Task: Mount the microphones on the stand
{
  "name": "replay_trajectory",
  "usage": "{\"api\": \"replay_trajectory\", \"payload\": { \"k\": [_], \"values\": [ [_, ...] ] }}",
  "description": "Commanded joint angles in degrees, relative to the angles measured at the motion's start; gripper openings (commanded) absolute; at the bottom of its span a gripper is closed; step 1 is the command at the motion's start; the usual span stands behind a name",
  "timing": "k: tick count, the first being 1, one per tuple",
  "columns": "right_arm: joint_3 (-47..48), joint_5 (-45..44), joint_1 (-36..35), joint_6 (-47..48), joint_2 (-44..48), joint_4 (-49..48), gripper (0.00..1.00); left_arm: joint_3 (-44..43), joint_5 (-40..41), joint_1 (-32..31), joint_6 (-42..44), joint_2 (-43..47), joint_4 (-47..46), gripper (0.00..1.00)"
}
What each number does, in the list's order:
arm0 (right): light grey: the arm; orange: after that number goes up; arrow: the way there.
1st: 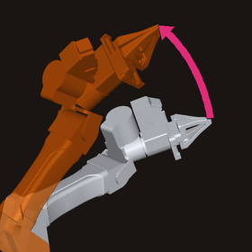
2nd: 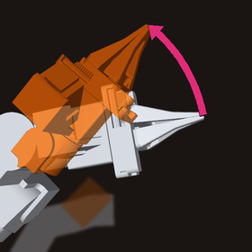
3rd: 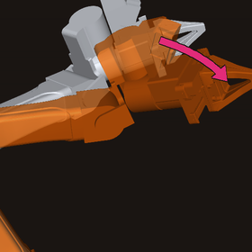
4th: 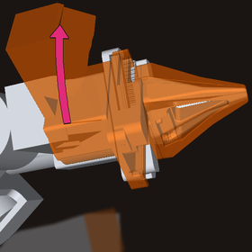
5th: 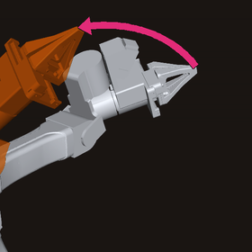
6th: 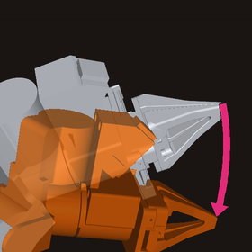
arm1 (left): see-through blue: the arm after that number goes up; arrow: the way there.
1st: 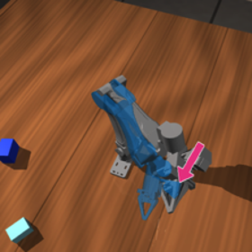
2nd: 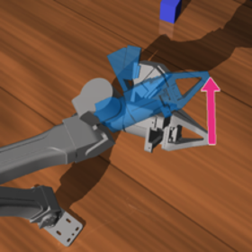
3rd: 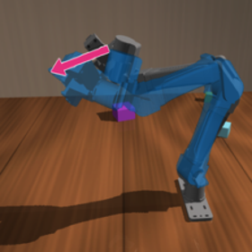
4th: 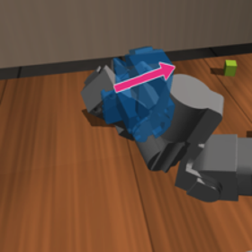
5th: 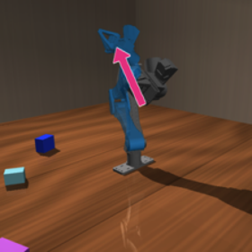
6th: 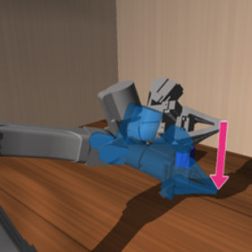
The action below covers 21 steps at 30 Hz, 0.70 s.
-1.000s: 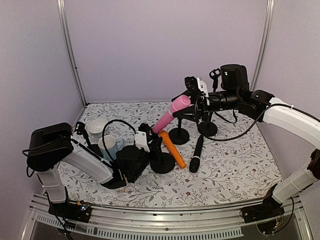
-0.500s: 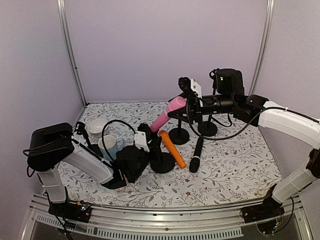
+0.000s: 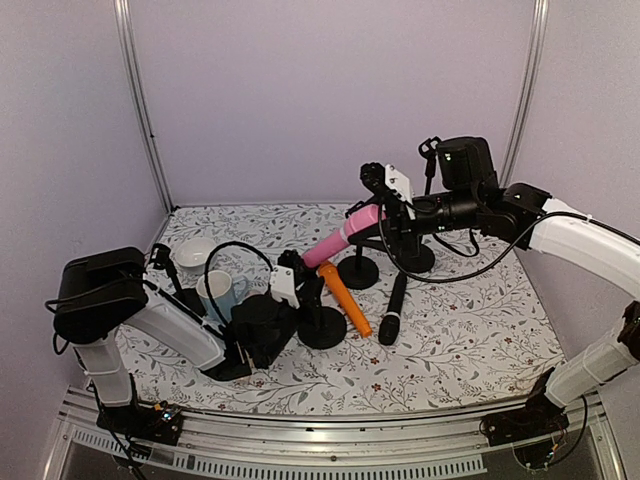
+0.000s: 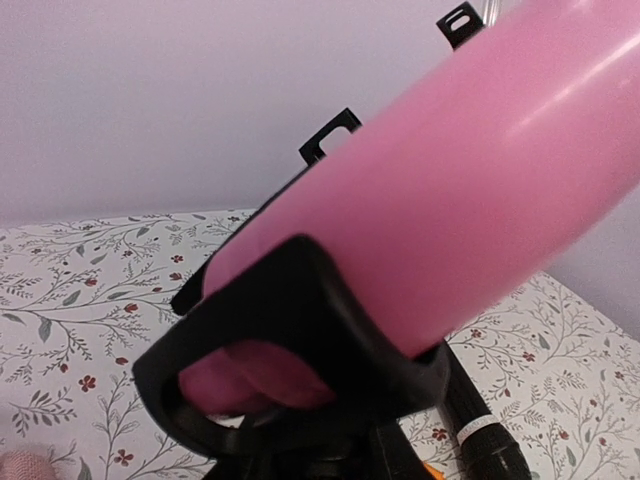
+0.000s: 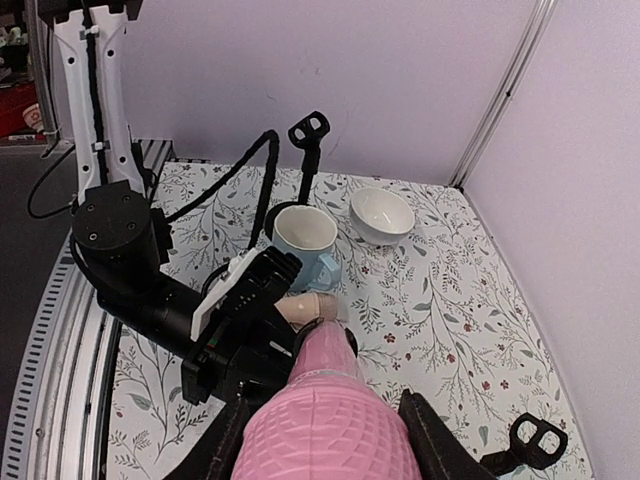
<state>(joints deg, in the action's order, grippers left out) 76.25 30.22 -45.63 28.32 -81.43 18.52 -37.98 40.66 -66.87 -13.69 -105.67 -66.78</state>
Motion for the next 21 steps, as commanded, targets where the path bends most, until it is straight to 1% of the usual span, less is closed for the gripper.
{"api": "replay_trajectory", "payload": {
  "k": [1,5,8,11,15,21],
  "values": [
    [-4.48,-6.68,-2.78,1.47,-1.14,15.68,0.00,0.27,-3.76,-2.96,4.56,2.81,-4.02,0.00],
    [-3.78,-9.98,-5.04,3.99,-1.79,19.83,0.00,-0.72,-4.48,-3.04,6.69,2.83,-2.51,0.00],
    [-3.06,-11.03,-5.25,4.53,-2.31,20.95,0.00,-1.62,-3.59,-3.71,9.34,2.51,-1.91,0.00],
    [-3.07,-10.97,-5.26,5.84,-3.21,21.38,0.00,-1.75,-3.75,-4.01,10.08,2.40,-2.44,0.00],
    [-3.68,-9.52,-5.27,6.53,-5.26,20.21,0.00,-3.10,-4.82,-4.50,11.36,1.93,-1.18,0.00],
    [-4.13,-7.55,-5.86,4.33,-9.92,17.58,0.00,-3.51,-4.76,-5.40,12.98,1.36,-2.27,0.00]
  ]
}}
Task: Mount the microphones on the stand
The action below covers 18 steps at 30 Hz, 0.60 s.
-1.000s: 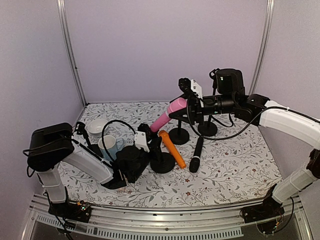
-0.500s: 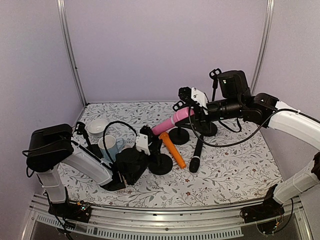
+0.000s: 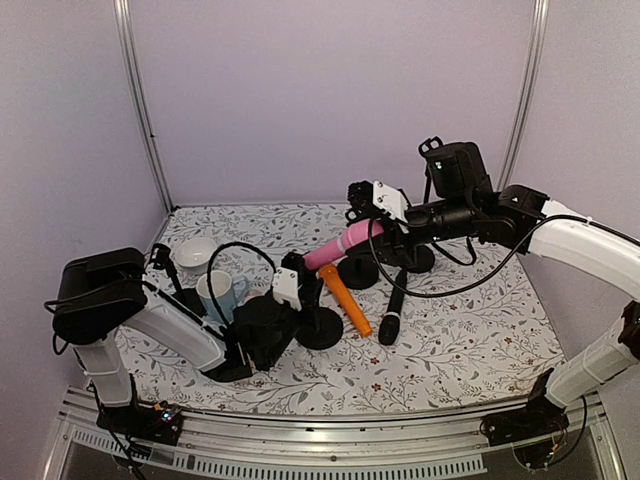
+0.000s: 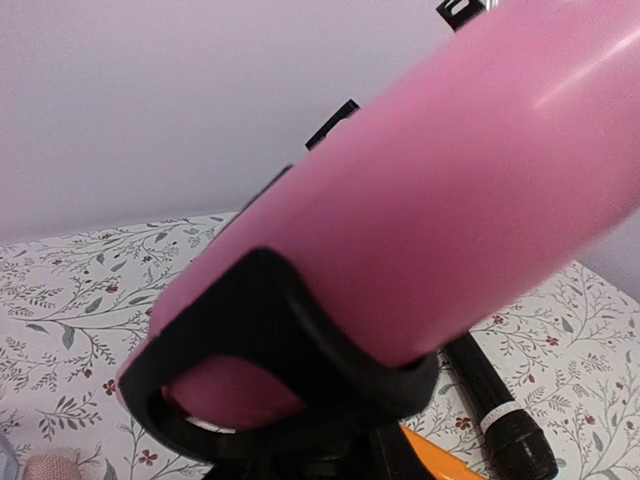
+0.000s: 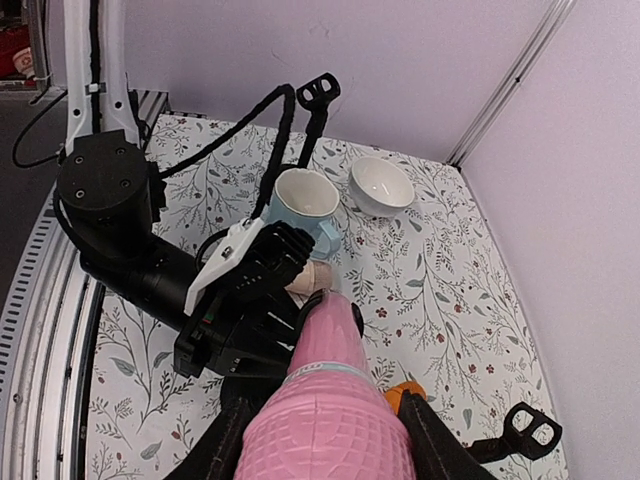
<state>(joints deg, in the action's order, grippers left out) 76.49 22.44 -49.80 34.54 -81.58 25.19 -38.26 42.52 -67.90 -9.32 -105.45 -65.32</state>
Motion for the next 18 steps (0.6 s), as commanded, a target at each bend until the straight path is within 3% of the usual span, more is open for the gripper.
{"api": "replay_trajectory", "payload": {
  "k": [1,11,18],
  "values": [
    [-4.32,0.36,-1.69,-2.13,-10.54,10.50,0.00,-3.27,-6.81,-4.43,8.68,1.14,-3.76,0.00],
    [-0.40,1.47,-1.66,-5.57,-16.84,12.08,0.00,-3.17,-6.73,-4.96,9.45,1.04,-4.66,0.00],
    [1.20,-1.55,-1.67,-6.42,-16.00,14.84,0.00,-1.34,-6.07,-4.87,8.96,1.04,-7.57,0.00]
  ]
}}
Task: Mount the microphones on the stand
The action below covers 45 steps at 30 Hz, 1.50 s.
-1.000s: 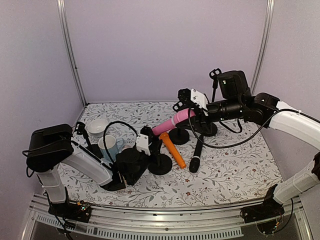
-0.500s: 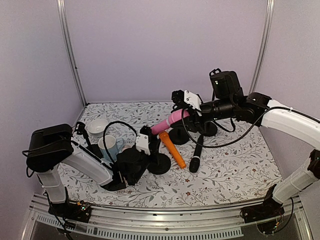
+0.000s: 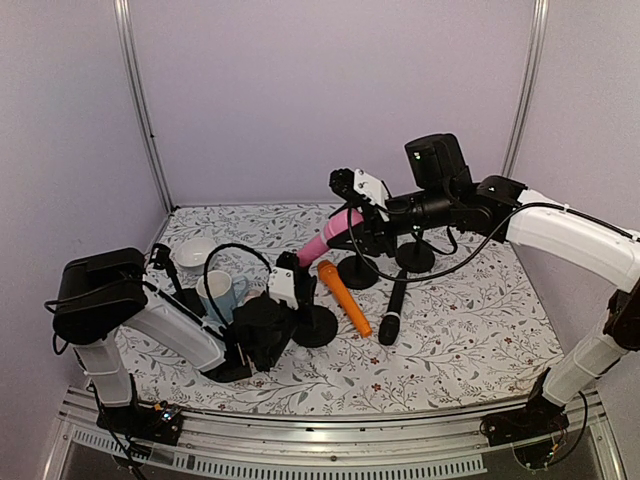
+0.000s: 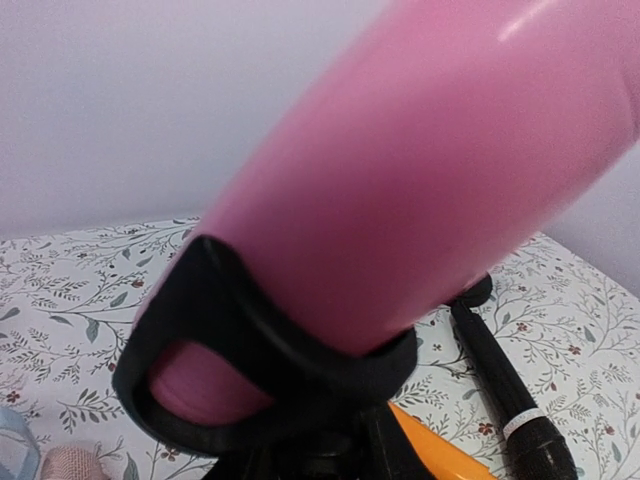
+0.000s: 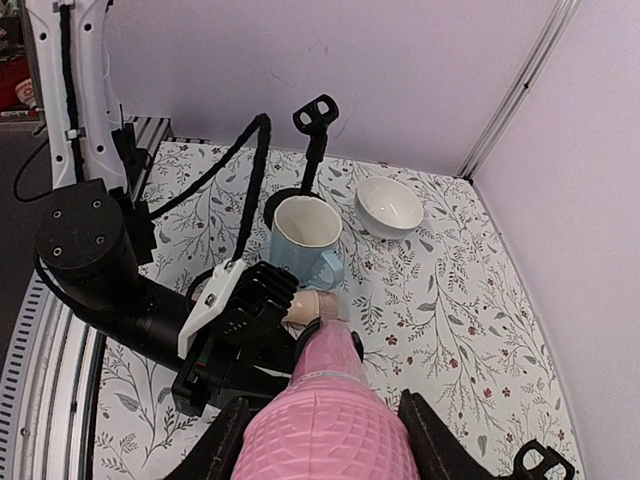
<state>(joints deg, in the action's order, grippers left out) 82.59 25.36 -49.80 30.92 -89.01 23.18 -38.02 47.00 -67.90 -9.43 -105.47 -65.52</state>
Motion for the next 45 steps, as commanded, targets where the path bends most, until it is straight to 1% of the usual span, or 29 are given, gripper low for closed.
{"api": "replay_trajectory", "payload": {
  "k": [1,4,7,8,9,11,16,20,21,23,26,30,32,33,35,39,41,42,45],
  "values": [
    [-4.86,-5.17,-1.62,-2.67,-8.22,17.23,0.00,-1.49,-10.55,-4.87,8.97,1.06,-7.60,0.00],
    [-6.01,-7.36,-1.67,-2.82,-6.43,16.98,0.00,-0.33,-10.26,-4.52,7.21,1.27,-9.82,0.00],
    [-9.79,-7.79,-1.67,-3.42,-3.38,14.13,0.00,0.92,-9.40,-3.79,4.23,1.72,-10.35,0.00],
    [-11.13,-7.72,-1.62,-3.73,-2.25,13.21,0.00,1.01,-8.87,-3.64,3.56,1.83,-10.15,0.08],
    [-12.43,-7.70,-1.68,-3.90,-1.52,12.35,0.00,0.99,-8.49,-3.57,3.06,1.93,-9.88,0.18],
    [-15.05,-7.70,-1.64,-4.14,-0.46,10.74,0.00,0.78,-8.04,-3.47,2.77,1.79,-9.35,0.26],
    [-18.94,-6.93,-1.69,-5.60,1.56,6.63,0.00,0.34,-6.66,-3.46,2.67,1.76,-9.51,0.30],
    [-18.83,-7.07,-1.63,-6.11,2.18,6.55,0.00,-0.27,-4.80,-3.55,2.53,1.74,-9.06,0.46],
    [-18.74,-7.08,-1.67,-6.21,2.37,6.50,0.00,-0.27,-4.42,-3.51,2.37,1.71,-8.95,0.48],
    [-18.57,-6.85,-1.69,-6.28,2.55,6.59,0.00,-0.45,-3.95,-3.47,2.27,1.70,-8.76,0.49],
    [-18.43,-6.62,-1.63,-6.43,2.62,6.60,0.00,-0.73,-4.24,-3.39,2.14,1.39,-9.64,0.46],
    [-18.34,-6.56,-1.65,-6.65,2.68,6.93,0.00,-0.94,-3.72,-3.29,2.48,0.69,-13.24,0.37],
    [-18.34,-6.41,-1.68,-6.79,2.86,7.44,0.00,-1.57,-3.85,-3.10,3.17,0.23,-13.94,0.29],
    [-18.31,-6.38,-1.68,-6.82,2.94,7.74,0.00,-1.80,-4.10,-3.03,3.45,0.04,-13.95,0.27],
    [-17.85,-6.45,-1.69,-6.55,3.12,9.13,0.00,-2.11,-5.05,-2.92,3.84,-0.37,-14.25,0.18],
    [-16.92,-8.39,-1.62,-3.86,4.60,11.99,0.00,-1.37,-6.66,-2.85,4.06,-0.70,-15.97,0.09],
    [-17.72,-9.79,-1.66,-2.28,6.64,12.11,0.00,-0.81,-7.45,-2.77,4.06,-0.41,-16.58,0.02],
    [-18.25,-10.87,-1.69,-1.51,7.55,11.95,0.00,-0.75,-8.16,-2.69,4.11,-0.31,-16.45,0.00],
    [-18.28,-12.50,-1.70,0.34,8.57,12.52,0.00,-1.38,-11.12,-2.50,5.08,-0.41,-15.39,0.00]
  ]
}}
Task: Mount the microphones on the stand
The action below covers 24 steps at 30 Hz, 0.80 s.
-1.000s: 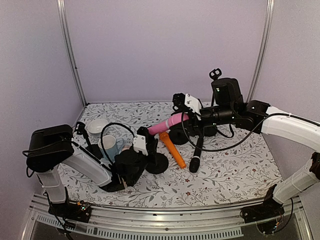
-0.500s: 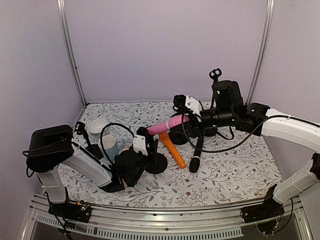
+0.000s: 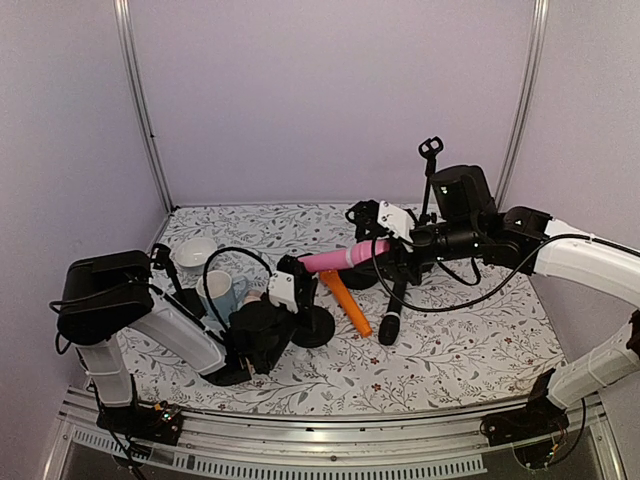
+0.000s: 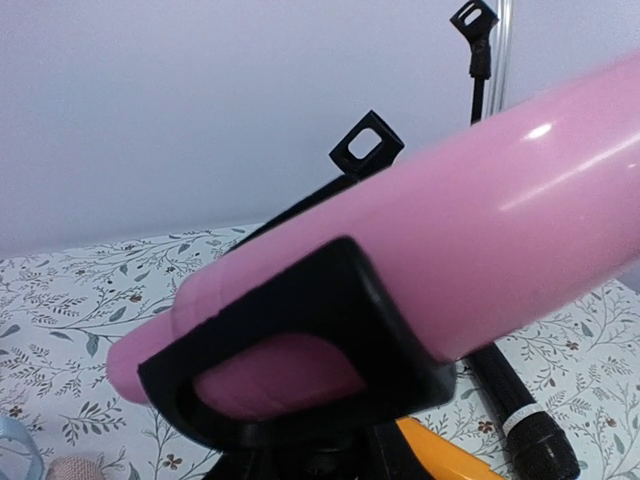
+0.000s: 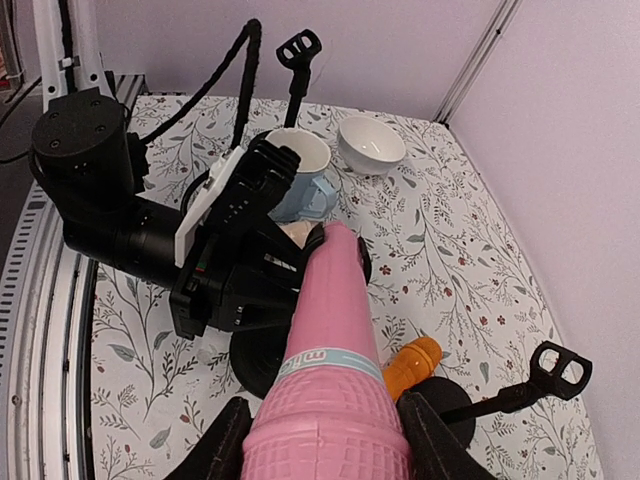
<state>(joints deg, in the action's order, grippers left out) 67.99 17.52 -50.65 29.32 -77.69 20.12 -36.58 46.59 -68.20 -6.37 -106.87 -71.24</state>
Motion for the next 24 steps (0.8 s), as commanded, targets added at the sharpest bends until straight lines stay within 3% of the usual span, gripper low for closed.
{"api": "replay_trajectory", "payload": {
  "k": [1,7,9,24],
  "values": [
    [-2.23,-4.35,-0.85,3.28,-3.12,16.58,0.00,-3.29,-11.64,-2.20,2.44,0.84,-8.91,0.00],
    [5.26,-1.23,-0.82,13.57,-6.60,24.98,0.00,-4.64,-14.81,-2.18,3.78,0.43,-7.30,0.00],
    [5.30,-2.25,-0.82,16.60,-7.08,23.76,0.00,-4.64,-15.32,-2.23,3.87,0.43,-7.56,0.00],
    [22.27,-3.29,-2.67,11.90,-20.33,31.80,0.00,-5.78,-17.16,-2.67,5.16,-0.92,-8.02,0.00]
  ]
}}
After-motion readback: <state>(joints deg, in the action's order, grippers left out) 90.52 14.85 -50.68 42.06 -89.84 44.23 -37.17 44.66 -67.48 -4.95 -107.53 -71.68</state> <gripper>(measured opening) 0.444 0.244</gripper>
